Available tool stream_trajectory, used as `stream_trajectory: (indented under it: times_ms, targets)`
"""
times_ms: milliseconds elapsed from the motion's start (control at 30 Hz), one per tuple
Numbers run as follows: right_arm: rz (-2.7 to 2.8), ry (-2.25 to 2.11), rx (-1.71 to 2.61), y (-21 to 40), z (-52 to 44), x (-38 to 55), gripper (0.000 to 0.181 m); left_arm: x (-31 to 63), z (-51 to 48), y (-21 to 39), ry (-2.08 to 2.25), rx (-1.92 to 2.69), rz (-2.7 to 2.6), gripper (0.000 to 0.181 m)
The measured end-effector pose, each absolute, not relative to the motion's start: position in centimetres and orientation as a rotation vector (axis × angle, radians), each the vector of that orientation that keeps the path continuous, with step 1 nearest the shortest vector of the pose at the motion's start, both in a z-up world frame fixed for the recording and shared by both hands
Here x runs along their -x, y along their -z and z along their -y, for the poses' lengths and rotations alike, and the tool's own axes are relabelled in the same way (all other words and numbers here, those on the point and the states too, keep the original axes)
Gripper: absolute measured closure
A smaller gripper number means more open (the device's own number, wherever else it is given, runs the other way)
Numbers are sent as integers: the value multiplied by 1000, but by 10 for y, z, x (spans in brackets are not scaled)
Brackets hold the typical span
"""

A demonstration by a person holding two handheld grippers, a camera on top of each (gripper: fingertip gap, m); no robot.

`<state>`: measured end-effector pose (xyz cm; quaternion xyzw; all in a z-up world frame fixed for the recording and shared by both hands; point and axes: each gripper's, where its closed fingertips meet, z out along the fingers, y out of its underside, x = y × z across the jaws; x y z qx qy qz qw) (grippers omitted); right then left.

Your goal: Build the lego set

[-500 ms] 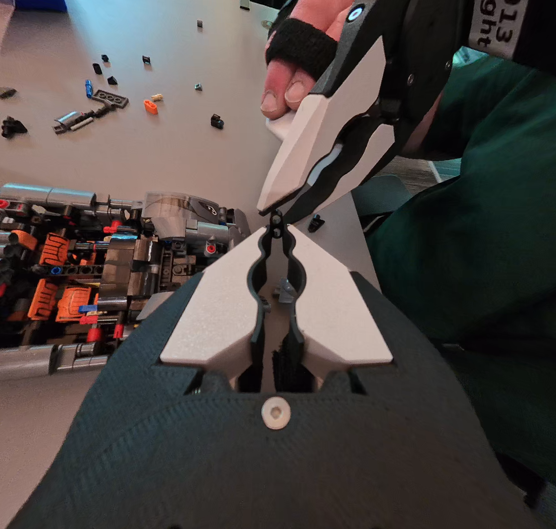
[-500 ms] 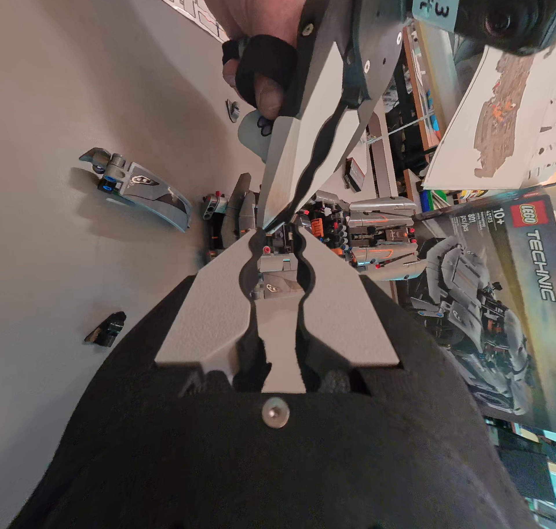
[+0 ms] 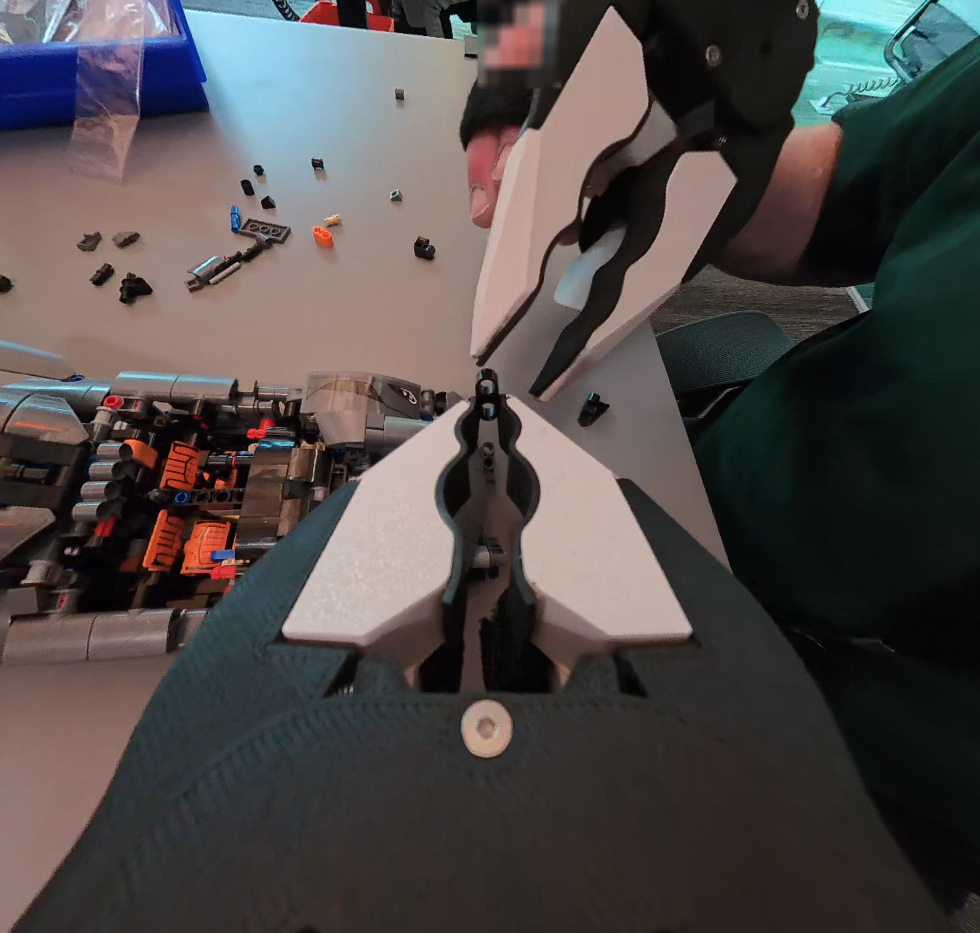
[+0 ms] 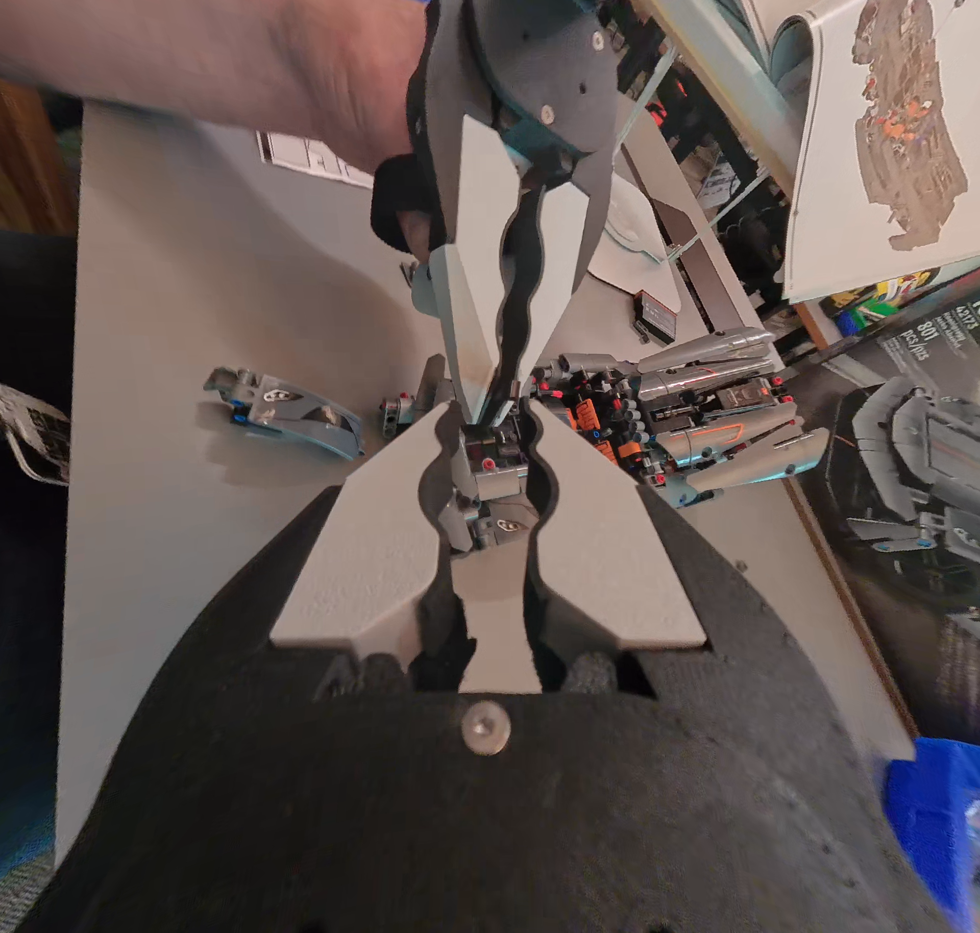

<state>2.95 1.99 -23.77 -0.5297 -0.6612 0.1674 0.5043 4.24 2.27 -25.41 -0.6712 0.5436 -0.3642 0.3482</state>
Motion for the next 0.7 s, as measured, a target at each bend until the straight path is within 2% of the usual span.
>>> stream_trajectory:
  times_ms: [333, 700]
  targets:
    - [1429, -598, 1430, 228, -30, -40, 160, -44, -29, 252, 778, 1676, -1423, 177]
    - [1096, -272, 1800, 256, -76, -172, 161, -100, -10, 297, 435, 1854, -1818, 176]
